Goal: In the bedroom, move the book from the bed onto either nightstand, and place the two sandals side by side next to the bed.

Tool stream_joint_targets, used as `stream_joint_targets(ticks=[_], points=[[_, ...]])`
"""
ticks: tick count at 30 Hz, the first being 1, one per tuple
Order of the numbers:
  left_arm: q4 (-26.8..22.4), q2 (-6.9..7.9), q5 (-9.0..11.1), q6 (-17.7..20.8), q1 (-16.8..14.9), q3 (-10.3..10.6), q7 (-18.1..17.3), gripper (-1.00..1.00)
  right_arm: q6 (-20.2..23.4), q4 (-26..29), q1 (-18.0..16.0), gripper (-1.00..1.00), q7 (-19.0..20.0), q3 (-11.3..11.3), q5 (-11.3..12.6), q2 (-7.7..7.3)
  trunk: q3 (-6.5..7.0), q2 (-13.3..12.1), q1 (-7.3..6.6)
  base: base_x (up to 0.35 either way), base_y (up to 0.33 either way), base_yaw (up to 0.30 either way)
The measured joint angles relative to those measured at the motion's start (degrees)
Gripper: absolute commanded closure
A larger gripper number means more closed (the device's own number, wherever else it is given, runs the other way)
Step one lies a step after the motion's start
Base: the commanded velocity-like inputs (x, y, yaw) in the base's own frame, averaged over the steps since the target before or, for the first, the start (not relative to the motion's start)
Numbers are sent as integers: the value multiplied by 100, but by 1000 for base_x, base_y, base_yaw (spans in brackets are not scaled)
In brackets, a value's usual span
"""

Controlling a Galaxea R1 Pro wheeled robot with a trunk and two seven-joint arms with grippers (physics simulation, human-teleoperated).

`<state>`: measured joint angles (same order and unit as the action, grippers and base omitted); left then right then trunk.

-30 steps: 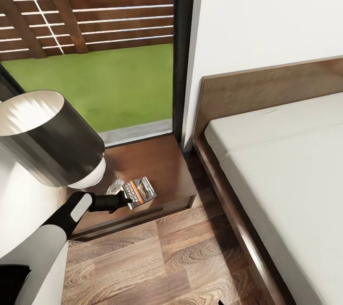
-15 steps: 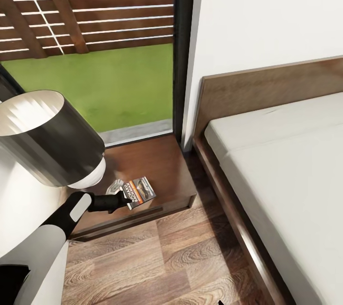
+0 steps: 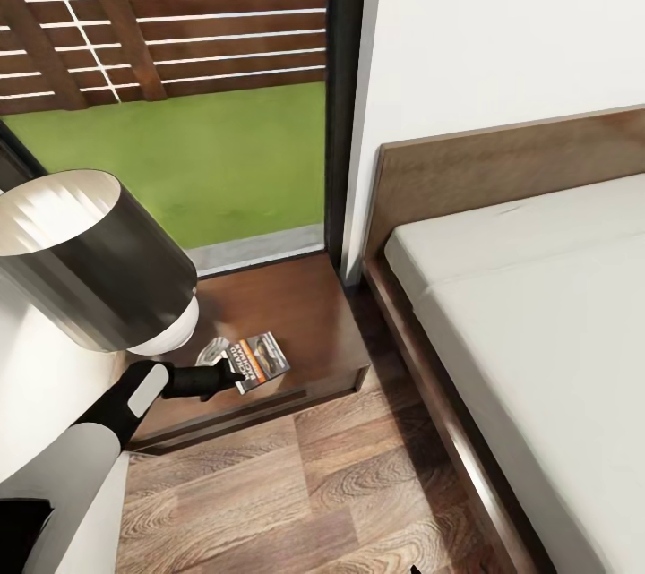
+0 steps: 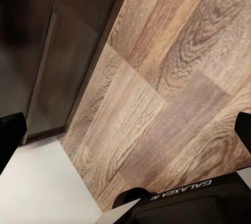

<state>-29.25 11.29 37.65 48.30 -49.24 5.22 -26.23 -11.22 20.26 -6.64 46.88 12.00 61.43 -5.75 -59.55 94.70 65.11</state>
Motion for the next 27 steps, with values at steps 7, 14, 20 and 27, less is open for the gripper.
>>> stream_joint_targets(ticks=[7, 14, 20, 27], points=[[0, 10, -6, 2, 2, -12, -13, 100, 0, 0, 0, -100, -1, 0, 0, 0, 0, 0, 0, 0, 0, 0], [4, 4, -2, 7, -1, -16, -16, 100, 0, 0, 4, -100, -1, 0, 0, 0, 0, 0, 0, 1, 0, 0], [7, 2, -10, 4, -2, -12, -14, 100, 0, 0, 3, -100, -1, 0, 0, 0, 0, 0, -1, 91, 0, 0], [8, -1, -12, 2, -1, -11, -19, 100, 0, -2, 1, -100, -1, 0, 0, 0, 0, 0, -2, 197, 0, 0]])
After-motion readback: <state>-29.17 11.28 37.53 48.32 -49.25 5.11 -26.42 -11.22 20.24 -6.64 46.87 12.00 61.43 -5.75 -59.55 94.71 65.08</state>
